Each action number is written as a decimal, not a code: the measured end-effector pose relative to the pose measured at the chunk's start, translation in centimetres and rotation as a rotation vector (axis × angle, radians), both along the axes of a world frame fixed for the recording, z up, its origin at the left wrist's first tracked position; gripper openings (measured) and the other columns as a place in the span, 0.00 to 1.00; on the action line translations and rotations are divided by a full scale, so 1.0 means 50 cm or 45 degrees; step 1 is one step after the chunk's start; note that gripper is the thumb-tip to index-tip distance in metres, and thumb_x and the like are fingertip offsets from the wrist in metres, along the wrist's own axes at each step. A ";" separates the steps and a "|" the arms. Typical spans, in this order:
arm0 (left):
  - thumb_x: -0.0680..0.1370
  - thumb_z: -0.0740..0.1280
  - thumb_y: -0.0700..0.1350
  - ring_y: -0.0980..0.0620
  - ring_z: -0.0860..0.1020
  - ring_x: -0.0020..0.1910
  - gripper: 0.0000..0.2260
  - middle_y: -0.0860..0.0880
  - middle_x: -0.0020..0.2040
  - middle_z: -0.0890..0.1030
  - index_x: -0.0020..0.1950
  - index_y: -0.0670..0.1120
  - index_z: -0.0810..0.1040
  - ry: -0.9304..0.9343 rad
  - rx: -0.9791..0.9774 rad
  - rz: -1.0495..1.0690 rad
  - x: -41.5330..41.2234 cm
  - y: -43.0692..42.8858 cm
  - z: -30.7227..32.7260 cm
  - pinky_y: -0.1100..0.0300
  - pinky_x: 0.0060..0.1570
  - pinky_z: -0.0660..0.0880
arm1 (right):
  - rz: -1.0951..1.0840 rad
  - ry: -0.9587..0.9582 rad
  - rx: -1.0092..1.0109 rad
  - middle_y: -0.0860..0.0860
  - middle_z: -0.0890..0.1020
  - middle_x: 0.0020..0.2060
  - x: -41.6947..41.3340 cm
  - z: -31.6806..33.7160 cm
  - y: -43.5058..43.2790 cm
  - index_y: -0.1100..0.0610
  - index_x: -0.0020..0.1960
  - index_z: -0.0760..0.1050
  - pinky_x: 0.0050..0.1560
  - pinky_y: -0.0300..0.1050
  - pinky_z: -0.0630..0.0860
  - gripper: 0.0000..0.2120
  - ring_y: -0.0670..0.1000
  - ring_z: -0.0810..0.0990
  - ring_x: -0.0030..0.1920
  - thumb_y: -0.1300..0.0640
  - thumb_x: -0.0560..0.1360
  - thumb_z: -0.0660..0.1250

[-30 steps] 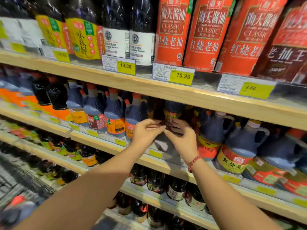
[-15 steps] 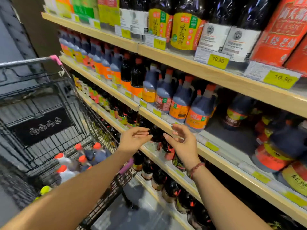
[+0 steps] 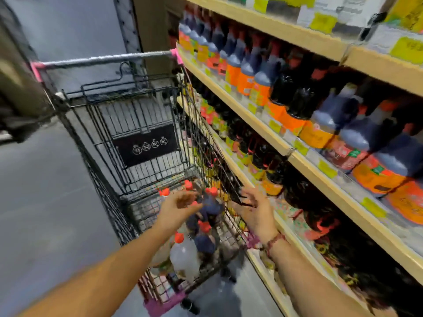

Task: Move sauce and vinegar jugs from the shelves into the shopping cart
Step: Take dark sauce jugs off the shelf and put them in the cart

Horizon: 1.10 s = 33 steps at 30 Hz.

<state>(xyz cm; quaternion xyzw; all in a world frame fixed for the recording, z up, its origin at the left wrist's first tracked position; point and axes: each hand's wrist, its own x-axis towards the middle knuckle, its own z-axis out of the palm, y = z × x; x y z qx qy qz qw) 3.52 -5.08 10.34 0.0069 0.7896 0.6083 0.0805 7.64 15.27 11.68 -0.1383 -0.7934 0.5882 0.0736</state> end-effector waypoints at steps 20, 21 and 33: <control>0.71 0.74 0.41 0.54 0.77 0.54 0.15 0.48 0.53 0.80 0.56 0.46 0.80 -0.255 -0.280 0.059 0.017 -0.027 -0.243 0.74 0.41 0.72 | 0.158 -0.520 0.204 0.52 0.81 0.41 -0.035 -0.267 -0.147 0.57 0.48 0.77 0.48 0.45 0.75 0.09 0.53 0.79 0.46 0.61 0.69 0.73; 0.70 0.74 0.41 0.53 0.78 0.54 0.14 0.48 0.53 0.81 0.56 0.46 0.81 -0.265 -0.267 0.067 0.018 -0.026 -0.248 0.70 0.44 0.73 | 0.158 -0.504 0.203 0.52 0.81 0.42 -0.035 -0.270 -0.149 0.57 0.47 0.77 0.46 0.45 0.74 0.08 0.53 0.79 0.46 0.61 0.69 0.73; 0.70 0.74 0.41 0.56 0.76 0.53 0.17 0.49 0.55 0.80 0.58 0.45 0.80 -0.227 -0.311 -0.023 0.016 -0.020 -0.216 0.75 0.46 0.69 | 0.160 -0.264 0.193 0.47 0.77 0.37 -0.021 -0.213 -0.085 0.54 0.42 0.74 0.41 0.34 0.68 0.06 0.47 0.75 0.40 0.62 0.73 0.70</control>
